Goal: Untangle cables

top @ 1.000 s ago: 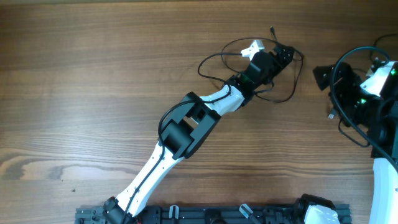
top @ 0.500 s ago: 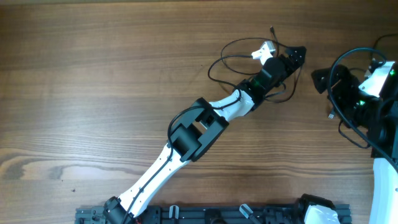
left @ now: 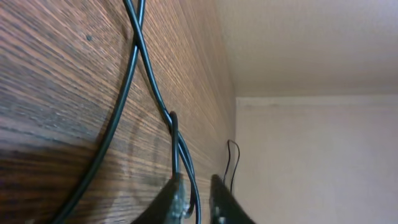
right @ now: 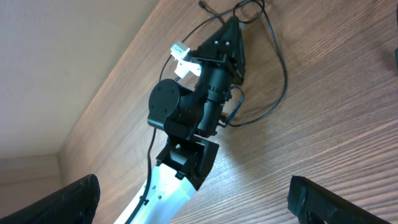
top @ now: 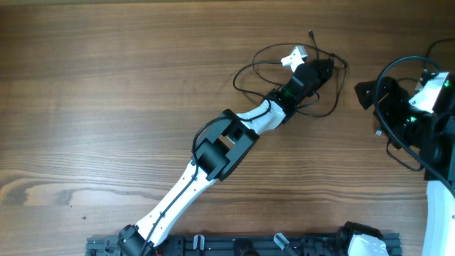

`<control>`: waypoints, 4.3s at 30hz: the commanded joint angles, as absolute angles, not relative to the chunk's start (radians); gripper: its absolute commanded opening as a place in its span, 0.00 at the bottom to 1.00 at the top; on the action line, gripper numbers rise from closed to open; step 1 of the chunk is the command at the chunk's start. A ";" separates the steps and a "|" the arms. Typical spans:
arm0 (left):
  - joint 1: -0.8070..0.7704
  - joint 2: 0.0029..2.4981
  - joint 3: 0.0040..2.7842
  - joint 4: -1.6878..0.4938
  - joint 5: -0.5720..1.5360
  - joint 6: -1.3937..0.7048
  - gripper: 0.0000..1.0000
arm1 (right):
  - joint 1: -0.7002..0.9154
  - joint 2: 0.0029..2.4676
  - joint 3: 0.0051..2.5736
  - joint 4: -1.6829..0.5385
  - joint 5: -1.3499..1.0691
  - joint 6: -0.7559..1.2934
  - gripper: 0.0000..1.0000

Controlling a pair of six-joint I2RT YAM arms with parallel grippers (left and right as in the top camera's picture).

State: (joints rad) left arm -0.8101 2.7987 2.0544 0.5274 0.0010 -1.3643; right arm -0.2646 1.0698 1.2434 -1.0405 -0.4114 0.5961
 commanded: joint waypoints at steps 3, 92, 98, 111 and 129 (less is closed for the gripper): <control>-0.804 2.923 2.003 0.482 -0.010 -1.316 0.04 | -0.261 1.074 1.246 -1.053 -0.406 0.549 0.99; -0.505 1.905 2.185 -1.092 0.349 -0.344 0.04 | 0.132 1.394 1.246 -0.510 -0.439 0.511 0.82; -0.506 1.906 2.185 -1.082 0.349 -0.344 0.04 | 0.139 1.395 1.246 -0.415 -0.493 0.577 0.82; -0.506 1.906 2.185 -1.089 0.350 -0.344 0.04 | 0.301 1.461 1.246 -0.408 -0.336 0.577 0.04; -0.507 1.906 2.185 -1.093 0.351 -0.344 1.00 | 0.238 1.462 1.251 -0.300 -0.356 0.579 0.04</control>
State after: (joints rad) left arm -0.5079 1.9179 2.1811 -1.0962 0.3622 -0.3561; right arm 0.2443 1.4532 1.2430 -0.3050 -0.3393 0.5793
